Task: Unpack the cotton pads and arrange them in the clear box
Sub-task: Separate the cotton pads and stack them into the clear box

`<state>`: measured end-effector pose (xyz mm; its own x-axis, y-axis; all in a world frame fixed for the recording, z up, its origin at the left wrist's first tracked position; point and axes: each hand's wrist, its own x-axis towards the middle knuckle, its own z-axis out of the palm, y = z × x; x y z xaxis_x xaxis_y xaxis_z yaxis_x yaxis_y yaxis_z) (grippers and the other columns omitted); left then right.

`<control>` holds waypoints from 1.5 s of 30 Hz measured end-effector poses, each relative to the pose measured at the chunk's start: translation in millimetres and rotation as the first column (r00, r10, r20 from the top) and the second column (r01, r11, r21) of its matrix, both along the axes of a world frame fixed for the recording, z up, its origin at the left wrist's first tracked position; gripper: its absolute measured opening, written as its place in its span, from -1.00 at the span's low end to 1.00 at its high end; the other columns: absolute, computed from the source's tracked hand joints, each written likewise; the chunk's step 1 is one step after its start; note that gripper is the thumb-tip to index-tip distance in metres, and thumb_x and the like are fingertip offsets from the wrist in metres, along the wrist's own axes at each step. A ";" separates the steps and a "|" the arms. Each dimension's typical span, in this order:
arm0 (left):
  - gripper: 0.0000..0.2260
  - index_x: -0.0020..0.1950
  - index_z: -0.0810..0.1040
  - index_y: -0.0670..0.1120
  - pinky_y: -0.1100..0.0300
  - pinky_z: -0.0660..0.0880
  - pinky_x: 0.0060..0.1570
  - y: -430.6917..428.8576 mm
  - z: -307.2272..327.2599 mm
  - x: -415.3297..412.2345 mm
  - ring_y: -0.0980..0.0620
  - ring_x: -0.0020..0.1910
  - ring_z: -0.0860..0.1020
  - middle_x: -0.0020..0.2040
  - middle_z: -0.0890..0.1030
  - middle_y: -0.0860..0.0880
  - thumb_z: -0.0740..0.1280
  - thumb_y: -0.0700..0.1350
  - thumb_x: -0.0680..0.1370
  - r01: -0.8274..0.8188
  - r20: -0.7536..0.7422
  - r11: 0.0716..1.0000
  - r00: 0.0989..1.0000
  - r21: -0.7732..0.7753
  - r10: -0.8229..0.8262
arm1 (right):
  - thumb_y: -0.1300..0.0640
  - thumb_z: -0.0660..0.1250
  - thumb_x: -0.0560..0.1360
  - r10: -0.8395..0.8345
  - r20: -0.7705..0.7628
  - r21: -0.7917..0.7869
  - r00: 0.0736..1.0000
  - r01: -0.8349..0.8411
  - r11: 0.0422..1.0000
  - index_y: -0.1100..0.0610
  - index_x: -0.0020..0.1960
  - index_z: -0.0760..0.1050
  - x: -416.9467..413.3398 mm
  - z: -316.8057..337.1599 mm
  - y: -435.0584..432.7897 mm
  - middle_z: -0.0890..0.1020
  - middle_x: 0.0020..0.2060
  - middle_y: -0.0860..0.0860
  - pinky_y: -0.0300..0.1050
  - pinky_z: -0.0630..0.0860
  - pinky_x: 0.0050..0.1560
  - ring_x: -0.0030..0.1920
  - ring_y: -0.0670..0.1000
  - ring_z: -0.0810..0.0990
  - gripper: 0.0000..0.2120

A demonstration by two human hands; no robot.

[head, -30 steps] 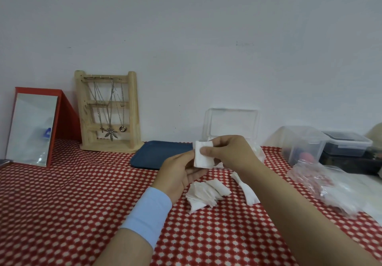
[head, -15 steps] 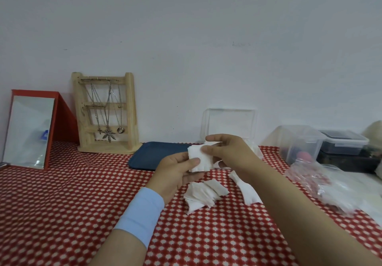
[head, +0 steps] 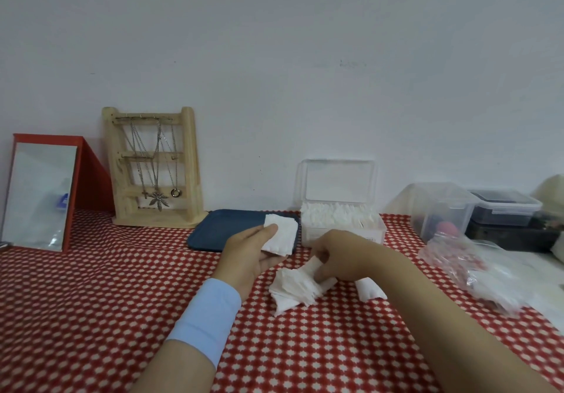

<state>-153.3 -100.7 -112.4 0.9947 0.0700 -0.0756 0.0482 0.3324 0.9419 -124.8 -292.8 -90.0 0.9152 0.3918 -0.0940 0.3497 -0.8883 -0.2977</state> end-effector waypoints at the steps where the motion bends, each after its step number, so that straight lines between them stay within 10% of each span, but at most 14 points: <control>1: -0.89 0.10 0.65 -0.15 0.14 0.67 -0.12 0.4 0.1 -0.3 -0.09 0.04 0.71 0.03 0.74 -0.15 0.42 -0.16 0.60 0.001 0.000 1.000 1.000 -0.002 -0.001 | 0.09 0.50 0.45 -0.003 0.001 0.055 1.000 0.003 0.999 0.05 -0.21 0.49 0.4 2.2 -2.0 0.49 -0.28 -0.08 -0.24 0.33 -0.25 -0.26 -0.07 0.43 -0.81; 11: -0.87 0.12 0.69 -0.15 0.17 0.63 -0.07 -1.6 1.3 -0.9 -0.02 0.00 0.70 0.05 0.75 -0.11 0.41 -0.18 0.59 -0.007 0.003 0.999 1.000 -0.033 0.007 | 0.20 0.50 0.49 -0.054 -0.185 0.834 0.981 0.186 0.519 0.20 -0.05 0.69 -14.2 38.2 -3.1 0.71 -0.30 0.03 -0.25 0.50 -0.36 -0.38 -0.09 0.59 -0.93; 29: -0.72 0.21 0.64 -0.22 0.10 0.61 0.14 -11.3 9.8 -8.7 -0.07 0.12 0.70 0.11 0.73 -0.17 0.37 -0.08 0.59 0.201 0.083 0.978 0.977 -0.053 -0.197 | 0.03 0.59 0.39 -0.315 -0.012 0.742 0.949 0.219 0.633 0.07 -0.24 0.57 -13.3 20.5 26.9 0.62 -0.34 -0.11 -0.28 0.47 -0.30 -0.34 -0.15 0.58 -0.78; 33: -0.78 0.26 0.62 -0.22 0.20 0.65 -0.01 -8.3 7.4 -6.3 -0.05 0.10 0.71 0.11 0.73 -0.14 0.33 -0.25 0.62 0.190 0.079 0.982 0.979 -0.012 -0.189 | -0.07 0.48 0.50 -0.190 -0.263 0.803 0.946 0.324 0.501 0.08 0.14 0.62 -14.8 26.4 18.8 0.72 -0.03 0.00 -0.30 0.46 -0.36 -0.16 -0.05 0.68 -0.69; 45: -0.78 0.21 0.62 -0.21 0.13 0.68 -0.09 -8.5 7.2 -5.4 -0.08 0.02 0.73 0.07 0.74 -0.17 0.34 -0.12 0.64 0.165 0.022 0.981 0.986 -0.101 -0.163 | 0.04 0.49 0.50 0.061 -0.514 0.806 0.856 0.457 0.376 0.14 0.16 0.69 -7.3 22.6 3.9 0.73 0.07 0.11 -0.11 0.49 -0.04 -0.05 0.03 0.62 -0.72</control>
<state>-158.7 -109.2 -105.3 0.9930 -0.1017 -0.0605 0.0977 0.4157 0.9043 -132.1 -288.9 -67.4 0.9395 0.2903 -0.1820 -0.1789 -0.0374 -0.9832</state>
